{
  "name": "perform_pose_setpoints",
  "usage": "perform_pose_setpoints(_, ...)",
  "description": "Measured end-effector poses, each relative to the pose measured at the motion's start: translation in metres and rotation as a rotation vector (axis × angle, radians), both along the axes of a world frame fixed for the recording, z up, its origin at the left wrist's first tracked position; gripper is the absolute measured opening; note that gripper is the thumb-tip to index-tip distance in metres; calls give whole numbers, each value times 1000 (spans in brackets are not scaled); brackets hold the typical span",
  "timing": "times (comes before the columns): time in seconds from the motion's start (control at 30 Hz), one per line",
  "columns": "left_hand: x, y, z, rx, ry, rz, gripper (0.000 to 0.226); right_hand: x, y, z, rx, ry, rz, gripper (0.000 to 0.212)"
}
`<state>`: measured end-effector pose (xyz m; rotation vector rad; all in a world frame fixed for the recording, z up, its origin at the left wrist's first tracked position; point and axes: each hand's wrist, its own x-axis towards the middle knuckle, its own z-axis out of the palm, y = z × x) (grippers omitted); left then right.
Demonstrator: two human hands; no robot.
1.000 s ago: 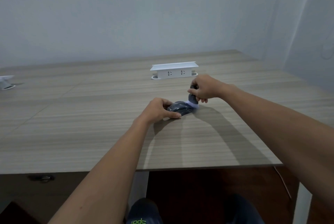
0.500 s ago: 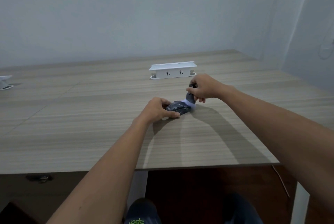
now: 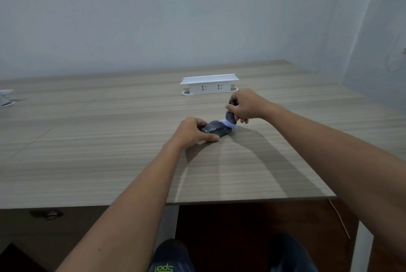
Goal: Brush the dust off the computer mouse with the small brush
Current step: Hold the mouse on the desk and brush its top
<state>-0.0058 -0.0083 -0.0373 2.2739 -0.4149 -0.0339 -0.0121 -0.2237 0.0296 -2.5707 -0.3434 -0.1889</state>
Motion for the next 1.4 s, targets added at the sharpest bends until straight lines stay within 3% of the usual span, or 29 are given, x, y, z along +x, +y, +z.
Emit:
perform_pose_setpoints(0.23, -2, -1, 2, 8, -1, -4, 48, -5, 14, 11, 134, 26, 107, 22)
perform_pose_setpoints(0.47, 0, -2, 3, 11, 18, -4, 50, 2, 3, -2, 59, -38, -28, 27)
perform_pose_setpoints(0.7, -1, -4, 6, 28, 40, -8, 47, 5, 24, 5, 112, -44, 73, 22)
perform_pose_setpoints(0.93, 1, -2, 2, -4, 53, -1, 50, 17, -1, -9, -124, -4, -33, 31)
perform_pose_setpoints(1.2, -2, -3, 5, 1, 65, -12, 46, 15, 10, -3, 209, -17, 74, 24)
perform_pose_setpoints(1.4, -1, -3, 4, -3, 58, 0, 49, 19, 1, -3, -64, -35, -6, 27)
